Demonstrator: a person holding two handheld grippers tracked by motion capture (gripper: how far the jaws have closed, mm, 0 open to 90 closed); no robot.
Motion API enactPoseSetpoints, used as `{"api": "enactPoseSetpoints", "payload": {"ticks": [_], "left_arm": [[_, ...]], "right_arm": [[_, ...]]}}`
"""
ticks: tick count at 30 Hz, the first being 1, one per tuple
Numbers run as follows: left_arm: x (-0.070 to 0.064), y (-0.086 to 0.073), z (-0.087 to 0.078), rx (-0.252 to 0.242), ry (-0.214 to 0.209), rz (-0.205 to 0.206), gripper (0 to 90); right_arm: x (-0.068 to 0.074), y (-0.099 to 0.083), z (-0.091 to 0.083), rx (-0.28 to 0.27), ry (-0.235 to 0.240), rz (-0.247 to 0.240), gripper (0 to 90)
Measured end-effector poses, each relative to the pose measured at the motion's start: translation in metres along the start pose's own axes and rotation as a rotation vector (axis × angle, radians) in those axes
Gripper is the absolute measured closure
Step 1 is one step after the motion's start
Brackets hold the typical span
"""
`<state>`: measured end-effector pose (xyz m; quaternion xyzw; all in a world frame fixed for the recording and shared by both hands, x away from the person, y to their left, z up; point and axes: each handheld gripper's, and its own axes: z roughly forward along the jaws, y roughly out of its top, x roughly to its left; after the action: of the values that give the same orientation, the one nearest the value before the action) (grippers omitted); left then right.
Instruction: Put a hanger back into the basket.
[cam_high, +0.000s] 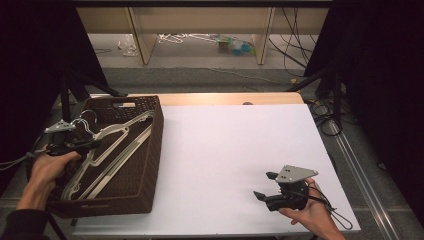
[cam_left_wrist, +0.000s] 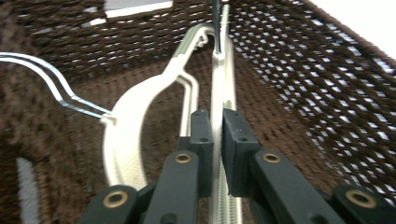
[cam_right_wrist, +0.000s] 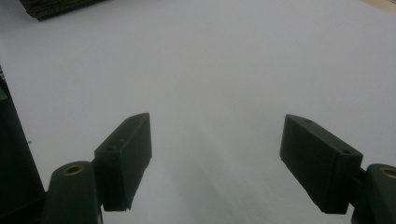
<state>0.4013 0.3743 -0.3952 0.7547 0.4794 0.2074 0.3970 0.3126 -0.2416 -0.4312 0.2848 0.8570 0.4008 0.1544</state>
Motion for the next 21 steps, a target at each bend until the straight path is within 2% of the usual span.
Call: {"api": "enactPoseSetpoints", "payload": {"ticks": [1, 2, 3, 4, 6, 7, 8, 9, 10, 13, 14, 15, 16, 17, 20, 21], "left_arm": [[0.0045, 0.0011, 0.0006, 0.006, 0.002, 0.052, 82.6], [0.0044, 0.0004, 0.0020, 0.007, 0.018, 0.028, 82.2], [0.0059, 0.0002, 0.0023, 0.019, 0.038, 0.039, 81.9], [0.0115, 0.0014, 0.0005, 0.059, 0.050, 0.112, 81.5], [0.0085, -0.0011, 0.0028, 0.048, 0.082, 0.047, 80.9], [0.0114, -0.0004, 0.0031, 0.060, 0.080, 0.075, 80.6], [0.0069, -0.0019, 0.0038, 0.061, 0.113, 0.005, 80.1], [0.0083, -0.0020, 0.0032, 0.088, 0.129, 0.033, 79.5], [0.0055, -0.0026, 0.0033, 0.103, 0.161, 0.008, 78.9], [0.0082, -0.0033, 0.0056, 0.115, 0.172, 0.031, 76.7], [0.0078, -0.0042, 0.0058, 0.122, 0.190, 0.006, 75.9], [0.0093, -0.0045, 0.0058, 0.128, 0.198, 0.007, 74.4], [0.0087, -0.0054, 0.0057, 0.130, 0.214, -0.014, 71.9], [0.0097, -0.0062, 0.0049, 0.136, 0.226, -0.009, 70.8], [0.0107, -0.0075, 0.0041, 0.138, 0.211, -0.007, 66.7], [0.0101, -0.0076, 0.0029, 0.137, 0.220, -0.013, 64.8]], "right_arm": [[0.0004, 0.0000, -0.0002, 0.002, 0.001, 0.003, 25.9], [0.0009, 0.0000, -0.0002, 0.004, 0.003, 0.006, 25.9], [0.0012, -0.0003, 0.0000, 0.002, 0.001, 0.008, 25.9], [0.0010, -0.0003, 0.0001, 0.003, 0.001, 0.008, 25.9], [0.0007, -0.0001, 0.0002, 0.003, 0.000, 0.005, 25.9], [0.0007, -0.0002, 0.0002, 0.002, 0.000, 0.005, 25.9], [0.0004, -0.0004, 0.0003, 0.000, 0.001, 0.003, 25.9], [0.0000, -0.0007, 0.0006, 0.001, 0.001, 0.001, 25.9], [0.0000, -0.0007, 0.0005, 0.005, 0.006, 0.004, 25.9], [0.0001, -0.0006, 0.0008, 0.000, 0.000, 0.000, 25.9], [0.0006, -0.0008, 0.0004, 0.004, 0.000, 0.007, 25.9], [0.0006, -0.0009, 0.0005, 0.006, 0.001, 0.007, 25.9], [0.0006, -0.0008, 0.0005, 0.008, 0.004, 0.011, 25.9], [0.0001, -0.0007, 0.0008, 0.004, 0.004, 0.005, 25.9], [0.0004, -0.0011, 0.0005, 0.005, 0.002, 0.007, 25.9], [0.0004, -0.0011, 0.0004, 0.007, 0.005, 0.010, 25.9]]}}
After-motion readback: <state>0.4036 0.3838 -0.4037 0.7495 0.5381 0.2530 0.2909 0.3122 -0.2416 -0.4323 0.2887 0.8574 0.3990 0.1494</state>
